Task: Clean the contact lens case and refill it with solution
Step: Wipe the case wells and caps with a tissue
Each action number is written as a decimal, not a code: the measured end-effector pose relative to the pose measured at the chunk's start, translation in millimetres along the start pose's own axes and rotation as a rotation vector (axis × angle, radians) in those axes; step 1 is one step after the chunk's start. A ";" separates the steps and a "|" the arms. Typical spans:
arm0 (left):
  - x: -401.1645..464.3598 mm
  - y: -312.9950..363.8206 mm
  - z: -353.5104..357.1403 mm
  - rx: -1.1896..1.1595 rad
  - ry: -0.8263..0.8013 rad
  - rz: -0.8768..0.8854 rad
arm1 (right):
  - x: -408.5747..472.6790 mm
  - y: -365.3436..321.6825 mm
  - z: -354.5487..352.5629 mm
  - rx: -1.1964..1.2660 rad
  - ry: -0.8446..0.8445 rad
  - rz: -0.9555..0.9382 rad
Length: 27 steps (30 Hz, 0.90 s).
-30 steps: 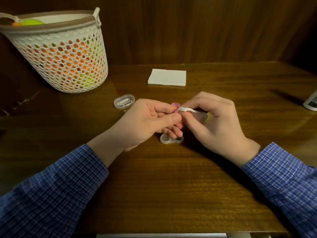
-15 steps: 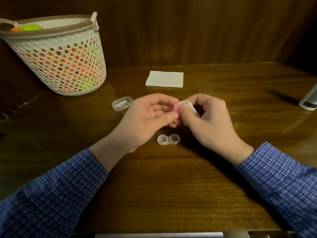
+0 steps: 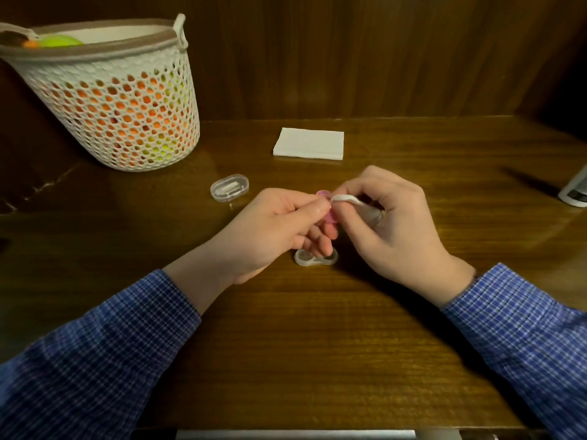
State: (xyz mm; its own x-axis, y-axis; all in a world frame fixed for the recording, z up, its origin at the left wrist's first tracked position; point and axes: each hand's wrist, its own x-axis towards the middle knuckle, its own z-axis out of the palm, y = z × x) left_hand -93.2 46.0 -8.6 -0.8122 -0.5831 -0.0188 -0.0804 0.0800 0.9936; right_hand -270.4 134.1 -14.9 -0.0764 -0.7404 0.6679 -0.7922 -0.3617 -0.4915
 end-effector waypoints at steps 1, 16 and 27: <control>0.7 0.8 1.4 -0.010 0.018 0.013 | 1.1 -1.1 0.0 0.022 0.004 0.045; 0.8 -9.3 8.3 0.171 0.232 0.288 | -0.8 -5.8 3.7 0.226 0.098 0.281; -1.0 -3.2 5.6 0.031 0.061 0.061 | 0.9 1.1 1.3 -0.049 0.034 -0.020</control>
State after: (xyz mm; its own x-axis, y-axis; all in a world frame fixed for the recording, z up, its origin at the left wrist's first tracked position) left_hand -95.3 50.8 -12.4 -0.7797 -0.6243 0.0492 -0.0508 0.1413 0.9887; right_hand -270.6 132.3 -15.5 -0.0799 -0.7134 0.6962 -0.8227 -0.3472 -0.4501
